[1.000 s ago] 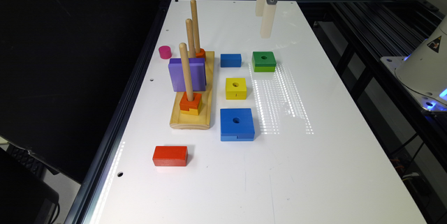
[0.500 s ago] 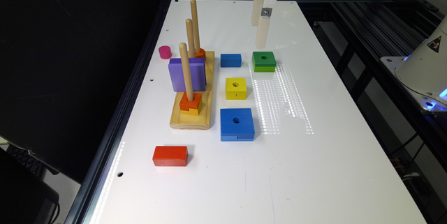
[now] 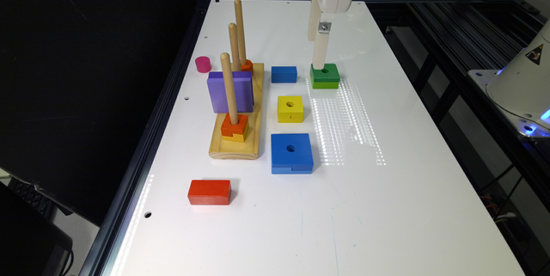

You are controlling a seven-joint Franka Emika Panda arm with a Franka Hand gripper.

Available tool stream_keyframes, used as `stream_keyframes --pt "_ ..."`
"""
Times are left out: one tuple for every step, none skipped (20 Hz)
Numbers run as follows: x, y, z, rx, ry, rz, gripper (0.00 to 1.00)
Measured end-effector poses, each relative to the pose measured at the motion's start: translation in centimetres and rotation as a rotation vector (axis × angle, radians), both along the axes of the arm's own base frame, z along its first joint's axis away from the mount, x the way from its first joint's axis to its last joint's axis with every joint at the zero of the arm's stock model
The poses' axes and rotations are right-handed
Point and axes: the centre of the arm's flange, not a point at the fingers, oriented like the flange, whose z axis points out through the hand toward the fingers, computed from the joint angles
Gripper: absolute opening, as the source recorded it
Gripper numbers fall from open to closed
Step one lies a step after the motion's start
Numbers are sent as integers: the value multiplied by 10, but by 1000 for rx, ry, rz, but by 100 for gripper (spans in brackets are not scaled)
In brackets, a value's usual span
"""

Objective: Pick up yellow block.

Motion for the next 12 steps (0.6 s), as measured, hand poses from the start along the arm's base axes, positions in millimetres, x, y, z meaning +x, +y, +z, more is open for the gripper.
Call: stream_keyframes --pt "1 0 -6 0 0 0 100" --pt "2 0 -13 1 0 0 100" --pt "3 0 -17 1 -1 0 100" --pt "3 0 -19 1 -1 0 100" --pt "3 0 -20 1 -2 0 100" --pt "4 0 -19 1 -3 0 100" --pt "4 0 -19 1 -5 0 100" --pt "5 0 -18 1 -6 0 100" --pt "5 1 -18 1 -7 0 100" --pt "6 1 -18 2 -8 1 100" --pt "6 2 -17 2 -10 2 100" --pt "6 2 -17 2 -11 3 100"
